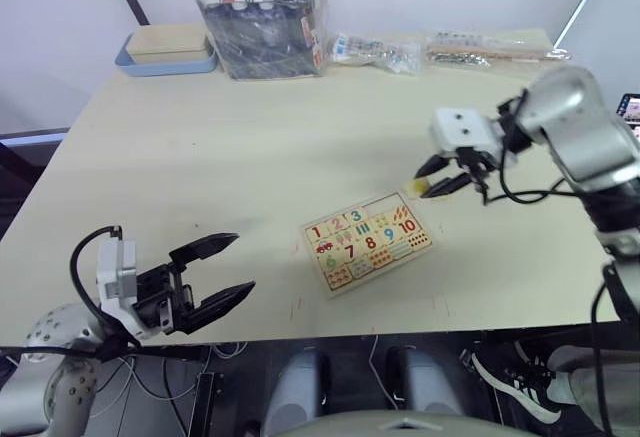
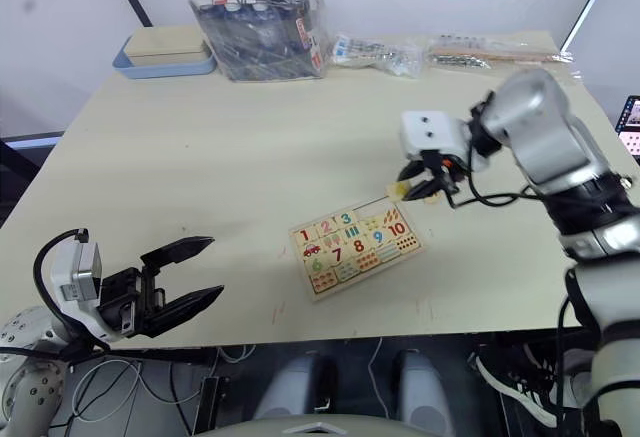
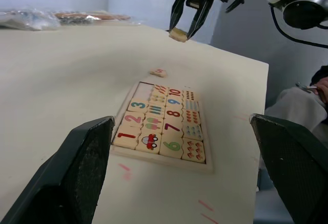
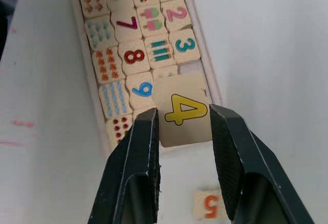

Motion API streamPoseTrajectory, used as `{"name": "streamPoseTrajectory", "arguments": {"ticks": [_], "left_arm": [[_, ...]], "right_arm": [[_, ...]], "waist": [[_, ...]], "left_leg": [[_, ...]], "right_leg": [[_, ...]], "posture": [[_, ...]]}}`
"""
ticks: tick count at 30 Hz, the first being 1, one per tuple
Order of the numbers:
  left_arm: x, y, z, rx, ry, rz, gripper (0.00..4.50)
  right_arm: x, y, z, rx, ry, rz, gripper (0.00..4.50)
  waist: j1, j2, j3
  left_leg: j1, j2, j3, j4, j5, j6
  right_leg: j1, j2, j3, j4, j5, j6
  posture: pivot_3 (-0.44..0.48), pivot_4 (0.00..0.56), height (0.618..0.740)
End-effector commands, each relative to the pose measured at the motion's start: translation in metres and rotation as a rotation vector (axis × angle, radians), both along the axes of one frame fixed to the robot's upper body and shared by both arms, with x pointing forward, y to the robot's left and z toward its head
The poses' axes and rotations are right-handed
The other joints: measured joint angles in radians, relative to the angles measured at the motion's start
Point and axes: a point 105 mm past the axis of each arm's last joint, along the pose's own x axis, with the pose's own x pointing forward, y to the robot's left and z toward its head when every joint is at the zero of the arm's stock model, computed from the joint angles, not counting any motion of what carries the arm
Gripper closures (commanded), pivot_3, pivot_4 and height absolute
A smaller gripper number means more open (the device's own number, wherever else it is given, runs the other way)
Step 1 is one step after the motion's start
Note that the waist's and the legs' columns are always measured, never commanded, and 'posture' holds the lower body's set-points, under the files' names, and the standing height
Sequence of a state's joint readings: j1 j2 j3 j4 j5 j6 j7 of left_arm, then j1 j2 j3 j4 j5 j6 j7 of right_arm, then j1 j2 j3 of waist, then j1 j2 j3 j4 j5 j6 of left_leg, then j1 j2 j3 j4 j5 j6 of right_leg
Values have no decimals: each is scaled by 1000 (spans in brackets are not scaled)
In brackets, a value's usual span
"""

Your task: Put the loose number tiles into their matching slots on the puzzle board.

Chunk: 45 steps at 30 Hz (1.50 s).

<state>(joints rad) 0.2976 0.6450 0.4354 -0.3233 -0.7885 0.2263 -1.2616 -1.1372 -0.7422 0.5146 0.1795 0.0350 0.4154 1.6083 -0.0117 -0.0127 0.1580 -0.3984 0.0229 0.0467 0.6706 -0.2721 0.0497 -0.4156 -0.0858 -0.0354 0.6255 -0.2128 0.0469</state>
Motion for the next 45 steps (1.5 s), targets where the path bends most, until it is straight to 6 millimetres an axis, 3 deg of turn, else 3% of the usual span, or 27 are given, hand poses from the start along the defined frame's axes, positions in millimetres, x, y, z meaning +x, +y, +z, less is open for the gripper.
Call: {"name": "streamPoseTrajectory", "arguments": {"ticks": [1, 16, 23, 45], "left_arm": [[-3, 1, 8, -2, -49, 13, 0], [-11, 3, 5, -5, -47, 62, 0], [-11, 4, 5, -6, -46, 73, 0], [-8, 0, 6, -1, -42, 67, 0]], "right_arm": [[5, 8, 11, -78, -31, 16, 3628], [43, 59, -30, -296, -81, 73, 3628], [50, 66, -46, -336, -80, 74, 3628], [43, 78, -62, -340, -24, 91, 3628]], "waist": [[-1, 0, 0], [-6, 0, 0], [-8, 0, 0], [-27, 0, 0]], "left_leg": [[0, 0, -1, 0, 0, 0], [0, 0, -1, -1, 3, -5], [0, 0, 0, -1, 3, -5], [0, 0, -1, -1, 4, -7]], "right_leg": [[0, 0, -1, 0, 0, 0], [0, 1, -1, 1, 0, 0], [0, 1, -1, 1, 0, 0], [0, 3, -1, 1, 0, 0]], "posture": [[0, 150, 740], [0, 150, 740], [0, 150, 740], [0, 150, 740]]}}
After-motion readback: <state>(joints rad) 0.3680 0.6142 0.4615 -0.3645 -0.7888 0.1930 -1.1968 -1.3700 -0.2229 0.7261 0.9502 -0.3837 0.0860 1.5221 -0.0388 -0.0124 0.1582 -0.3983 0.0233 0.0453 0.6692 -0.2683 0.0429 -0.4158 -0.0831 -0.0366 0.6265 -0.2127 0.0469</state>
